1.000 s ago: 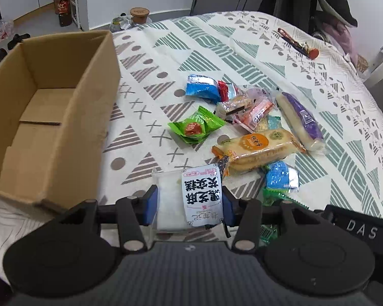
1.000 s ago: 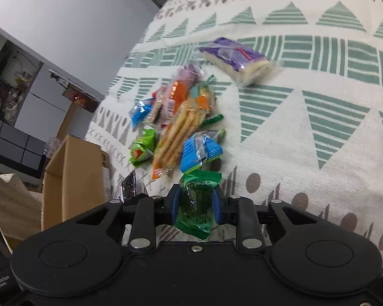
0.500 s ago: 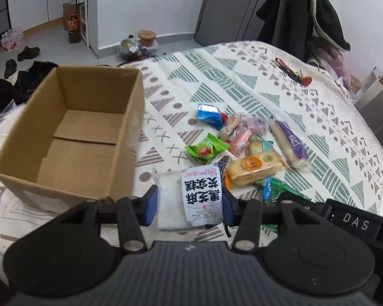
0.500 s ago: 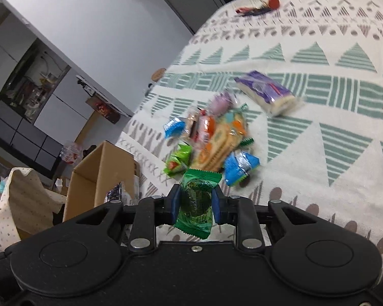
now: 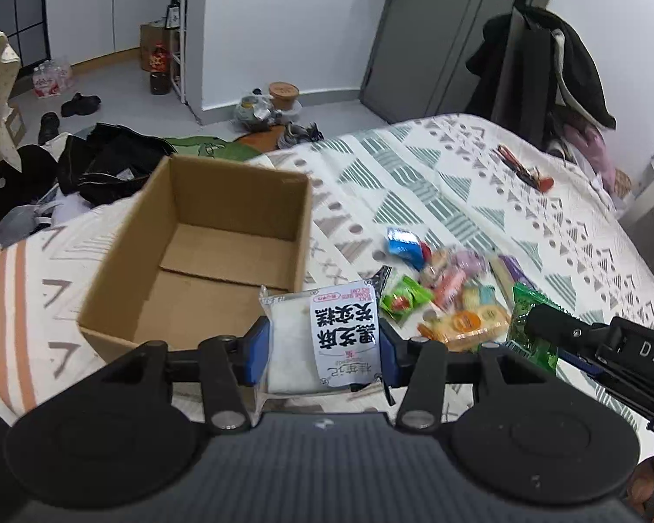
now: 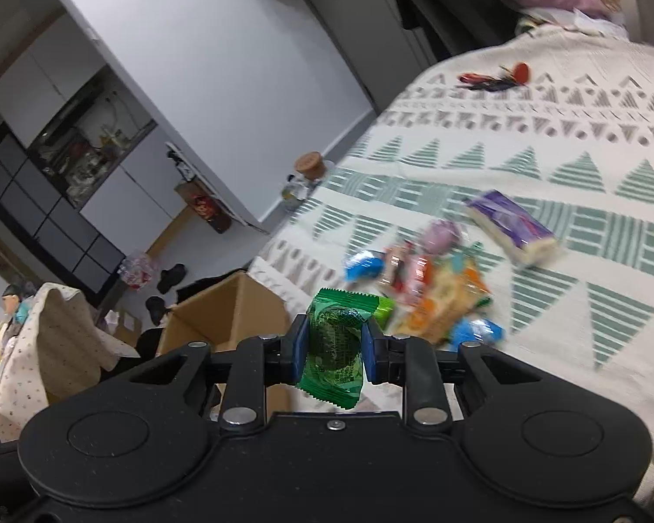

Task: Organize snacks
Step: 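Carry both packs to the cardboard box and open both grippers inside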

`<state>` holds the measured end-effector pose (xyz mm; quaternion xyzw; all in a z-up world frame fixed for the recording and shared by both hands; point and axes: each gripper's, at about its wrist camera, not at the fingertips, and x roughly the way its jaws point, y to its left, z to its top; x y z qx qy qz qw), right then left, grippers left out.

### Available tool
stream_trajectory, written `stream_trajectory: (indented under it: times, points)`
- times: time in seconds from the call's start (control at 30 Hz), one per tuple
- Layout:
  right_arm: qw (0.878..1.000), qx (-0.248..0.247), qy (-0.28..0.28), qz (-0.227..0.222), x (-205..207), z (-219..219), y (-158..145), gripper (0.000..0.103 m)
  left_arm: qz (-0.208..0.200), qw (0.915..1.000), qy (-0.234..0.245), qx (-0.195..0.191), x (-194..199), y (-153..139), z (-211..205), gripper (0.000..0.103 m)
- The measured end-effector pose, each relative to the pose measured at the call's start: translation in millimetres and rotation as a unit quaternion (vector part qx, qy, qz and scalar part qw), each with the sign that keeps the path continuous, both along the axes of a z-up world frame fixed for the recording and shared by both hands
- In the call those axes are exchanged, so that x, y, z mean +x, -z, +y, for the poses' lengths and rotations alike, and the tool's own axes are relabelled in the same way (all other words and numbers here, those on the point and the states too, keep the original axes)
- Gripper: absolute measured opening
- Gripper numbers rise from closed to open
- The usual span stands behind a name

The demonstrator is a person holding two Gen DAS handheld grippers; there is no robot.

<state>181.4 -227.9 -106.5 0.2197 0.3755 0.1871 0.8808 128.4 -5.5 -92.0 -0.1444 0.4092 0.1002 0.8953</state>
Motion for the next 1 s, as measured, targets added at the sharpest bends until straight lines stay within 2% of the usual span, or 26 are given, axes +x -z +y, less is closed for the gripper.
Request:
stream_trajectory:
  times: [0.4,0.8,1.0]
  points:
    - [1.000,-0.008,-0.022,-0.019,5,43,-16,0.025,-0.022,0.9995,-0.023,-0.004,-5,-15,41,0.049]
    - [0.998,-0.009,-0.063,-0.023,12,93,-19,0.025,-0.023,0.9981,-0.052,-0.022,-2,-8,86,0.049]
    - [0.996,-0.010,-0.082,-0.016,15,118,-14,0.025,-0.010,0.9970,-0.067,-0.038,1,4,107,0.050]
